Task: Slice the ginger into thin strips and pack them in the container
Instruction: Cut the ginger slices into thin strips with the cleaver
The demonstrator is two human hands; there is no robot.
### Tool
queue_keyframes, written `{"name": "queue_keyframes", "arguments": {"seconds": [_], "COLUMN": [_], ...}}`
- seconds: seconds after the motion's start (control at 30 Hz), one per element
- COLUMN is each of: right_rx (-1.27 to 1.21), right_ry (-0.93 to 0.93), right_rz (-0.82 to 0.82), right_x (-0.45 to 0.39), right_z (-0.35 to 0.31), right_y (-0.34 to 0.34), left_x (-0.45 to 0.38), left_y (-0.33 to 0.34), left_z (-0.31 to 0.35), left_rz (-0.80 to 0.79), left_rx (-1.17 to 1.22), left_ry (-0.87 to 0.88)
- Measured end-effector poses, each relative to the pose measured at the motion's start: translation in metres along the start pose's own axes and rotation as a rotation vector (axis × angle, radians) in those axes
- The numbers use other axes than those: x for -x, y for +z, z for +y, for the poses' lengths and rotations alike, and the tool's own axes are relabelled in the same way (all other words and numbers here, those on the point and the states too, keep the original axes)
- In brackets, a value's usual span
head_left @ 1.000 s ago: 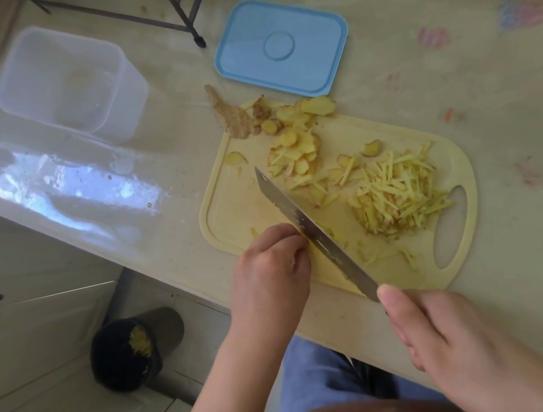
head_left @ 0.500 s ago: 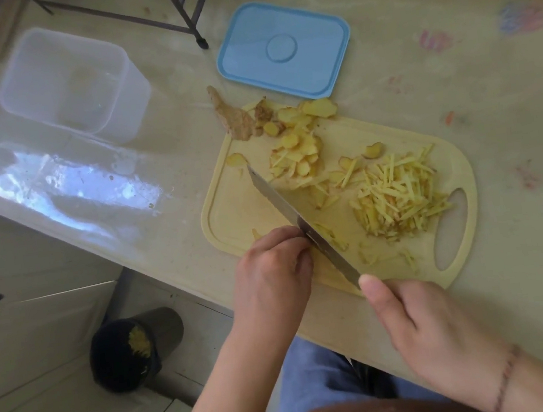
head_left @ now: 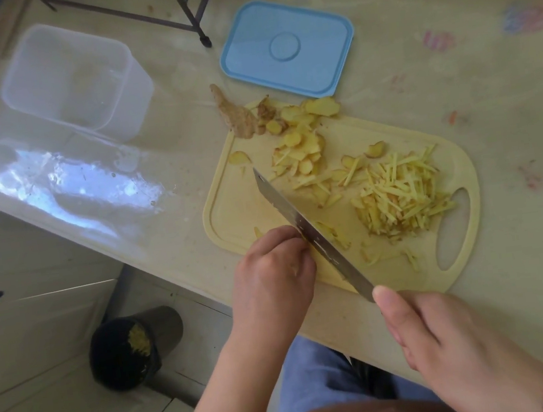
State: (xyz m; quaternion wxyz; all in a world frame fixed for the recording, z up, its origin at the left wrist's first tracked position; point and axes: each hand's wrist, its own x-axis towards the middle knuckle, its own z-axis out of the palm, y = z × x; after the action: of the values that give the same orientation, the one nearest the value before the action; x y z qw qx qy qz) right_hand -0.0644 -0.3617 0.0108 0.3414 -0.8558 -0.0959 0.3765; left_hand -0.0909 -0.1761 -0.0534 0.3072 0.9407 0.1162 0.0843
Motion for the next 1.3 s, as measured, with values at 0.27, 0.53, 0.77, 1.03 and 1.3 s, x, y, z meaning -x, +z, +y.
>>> {"name": "queue_keyframes", "arguments": {"seconds": [0.27,0.53,0.77,1.03,1.3], "right_rx": [0.013,0.021,0.021,-0.134,-0.09], "right_ry": [-0.022,-0.071,-0.08,-0.04,0.071], "right_rz": [0.01,0.048,0.089,-0.006,0.035], "right_x": [0.0,-0.003,-0.011,0.003,0.016], "right_z": [0.0,0.007,0.015,0.013,0.038], "right_y": [0.002,0.009,0.017,0.008,-0.008], "left_x": [-0.002,-0.001,0.002,0.028,0.012], "left_y": [0.001,0.005,0.006,-0.011,-0.007], "left_z": [0.003,0.0,0.0,-0.005,0.001], "left_rz": [-0.014,0.027,-0.001,0.136,0.198], "left_rx": [-0.038,-0.046,-0.06,0.044,0.08], "left_ry": [0.008,0.021,0.011,-0.13,-0.242]}}
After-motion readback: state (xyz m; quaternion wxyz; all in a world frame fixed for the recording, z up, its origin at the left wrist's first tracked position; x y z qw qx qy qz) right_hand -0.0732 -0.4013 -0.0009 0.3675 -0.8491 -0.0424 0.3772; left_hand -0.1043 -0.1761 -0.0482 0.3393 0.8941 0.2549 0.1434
